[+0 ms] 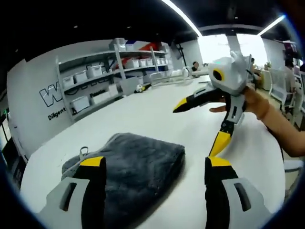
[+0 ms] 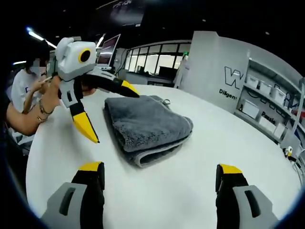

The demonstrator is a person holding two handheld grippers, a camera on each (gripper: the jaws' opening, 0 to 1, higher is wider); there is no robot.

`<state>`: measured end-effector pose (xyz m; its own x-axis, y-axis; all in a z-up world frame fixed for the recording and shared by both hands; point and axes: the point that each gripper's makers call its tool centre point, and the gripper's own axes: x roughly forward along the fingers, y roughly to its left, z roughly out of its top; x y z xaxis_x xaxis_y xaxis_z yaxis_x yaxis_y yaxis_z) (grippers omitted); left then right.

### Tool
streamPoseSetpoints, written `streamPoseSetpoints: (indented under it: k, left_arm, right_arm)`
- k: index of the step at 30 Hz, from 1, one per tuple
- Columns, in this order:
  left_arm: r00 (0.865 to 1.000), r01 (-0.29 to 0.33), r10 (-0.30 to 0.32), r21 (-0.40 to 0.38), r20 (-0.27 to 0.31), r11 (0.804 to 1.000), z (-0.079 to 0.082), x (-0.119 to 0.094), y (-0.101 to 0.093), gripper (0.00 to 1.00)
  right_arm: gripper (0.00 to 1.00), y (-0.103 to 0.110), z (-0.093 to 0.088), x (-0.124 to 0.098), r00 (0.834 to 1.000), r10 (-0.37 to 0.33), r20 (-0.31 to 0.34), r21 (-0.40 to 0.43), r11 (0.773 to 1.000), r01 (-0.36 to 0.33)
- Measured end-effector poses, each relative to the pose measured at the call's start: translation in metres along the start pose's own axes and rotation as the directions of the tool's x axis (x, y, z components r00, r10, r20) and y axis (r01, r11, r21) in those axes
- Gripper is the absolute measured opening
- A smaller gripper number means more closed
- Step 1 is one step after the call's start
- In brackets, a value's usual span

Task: Open the folded towel by lifting each exposed corner and separating the folded layers until the towel lies flat within the target outline without major curled edges

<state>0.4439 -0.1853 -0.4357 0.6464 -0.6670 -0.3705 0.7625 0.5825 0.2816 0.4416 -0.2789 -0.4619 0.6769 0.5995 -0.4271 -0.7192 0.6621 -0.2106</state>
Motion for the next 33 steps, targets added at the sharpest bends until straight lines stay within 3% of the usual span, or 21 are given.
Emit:
streamPoseSetpoints:
  k: [6,9,20,25,31,33]
  left_arm:
    - [0.998,-0.062,0.061,0.056,0.018,0.997,0.003,0.003,0.003,0.7]
    - [0.998,-0.055,0.053,0.054,0.041,0.997,0.006,0.005,0.002,0.61]
    - [0.997,-0.029,0.02,0.133,0.071,0.991,0.011,0.015,-0.013,0.53]
    - [0.999,-0.008,-0.002,0.191,0.049,0.981,0.009,0.02,-0.021,0.34]
    - [1.0,0.01,-0.01,0.197,-0.002,0.98,-0.003,0.025,-0.02,0.23]
    - [1.0,0.026,-0.025,0.208,-0.009,0.978,-0.005,0.026,-0.024,0.11]
  right_arm:
    - [0.98,0.002,0.002,-0.002,1.0,0.005,0.012,-0.002,1.0,-0.005]
    - [0.98,0.003,0.002,-0.002,1.0,0.01,0.009,-0.012,1.0,-0.009]
    - [0.99,0.005,0.0,-0.001,1.0,0.018,0.0,-0.023,1.0,-0.018]
    - [0.99,0.006,0.001,-0.002,1.0,0.02,0.011,-0.018,1.0,-0.02]
    - [0.99,0.007,0.0,-0.002,1.0,0.019,0.005,-0.022,1.0,-0.019]
    - [0.99,0.007,0.0,-0.002,1.0,0.019,0.005,-0.022,1.0,-0.019]
